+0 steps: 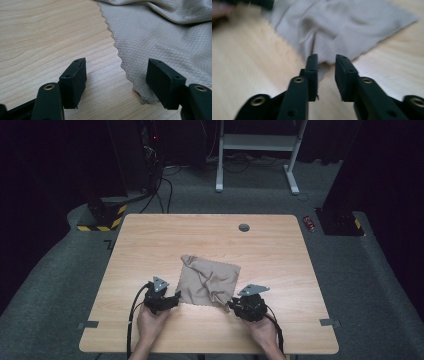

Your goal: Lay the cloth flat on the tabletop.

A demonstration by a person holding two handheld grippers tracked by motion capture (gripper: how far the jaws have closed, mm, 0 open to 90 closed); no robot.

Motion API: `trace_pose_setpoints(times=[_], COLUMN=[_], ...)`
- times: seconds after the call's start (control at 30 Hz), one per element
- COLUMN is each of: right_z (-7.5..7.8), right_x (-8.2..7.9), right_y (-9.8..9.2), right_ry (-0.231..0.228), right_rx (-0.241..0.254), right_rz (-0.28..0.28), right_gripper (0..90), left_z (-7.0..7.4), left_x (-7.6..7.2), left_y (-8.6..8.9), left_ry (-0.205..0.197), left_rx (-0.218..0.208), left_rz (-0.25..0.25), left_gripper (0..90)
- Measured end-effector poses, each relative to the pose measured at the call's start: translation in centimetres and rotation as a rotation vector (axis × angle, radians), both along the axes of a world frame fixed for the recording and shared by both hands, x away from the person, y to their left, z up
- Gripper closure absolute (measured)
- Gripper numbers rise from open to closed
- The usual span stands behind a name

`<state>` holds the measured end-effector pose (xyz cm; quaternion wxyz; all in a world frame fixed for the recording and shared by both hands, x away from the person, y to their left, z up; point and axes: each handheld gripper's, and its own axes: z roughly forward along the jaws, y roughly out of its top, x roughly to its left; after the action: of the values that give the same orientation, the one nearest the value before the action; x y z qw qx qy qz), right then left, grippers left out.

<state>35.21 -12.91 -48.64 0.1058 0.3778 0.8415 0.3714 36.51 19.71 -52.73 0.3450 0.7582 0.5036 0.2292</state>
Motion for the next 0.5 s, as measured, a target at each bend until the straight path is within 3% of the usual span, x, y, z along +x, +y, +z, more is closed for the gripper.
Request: trace_pose_setpoints(times=[0.13,0.3,0.33,0.43,0.47,0.5], right_z=[0.0,-1.0,-1.6,-1.9,-2.2,-2.2], right_x=[1.8,3.8,4.8,5.3,5.6,5.6], right_y=[0.2,1.2,1.5,1.7,2.1,2.2], right_ry=[0.005,0.016,0.032,0.034,0.031,0.012], right_rx=[0.027,-0.04,-0.054,-0.086,-0.129,-0.156], right_rz=[-0.054,-0.103,-0.132,-0.14,-0.131,-0.13], right_gripper=[59.6,61.1,63.3,67.5,78.7,84.1], left_z=[0.0,0.0,0.0,0.0,0.0,0.0], left_x=[0.0,0.0,0.0,0.0,0.0,0.0], left_y=[0.0,0.0,0.0,0.0,0.0,0.0], left_ry=[0.002,0.002,0.001,0.002,0.001,0.002], left_rx=[0.003,0.003,0.002,0.004,0.001,0.003], left_rz=[-0.003,-0.003,-0.002,-0.003,-0.001,-0.003], left_gripper=[33.0,33.1,33.0,33.0,33.1,33.0])
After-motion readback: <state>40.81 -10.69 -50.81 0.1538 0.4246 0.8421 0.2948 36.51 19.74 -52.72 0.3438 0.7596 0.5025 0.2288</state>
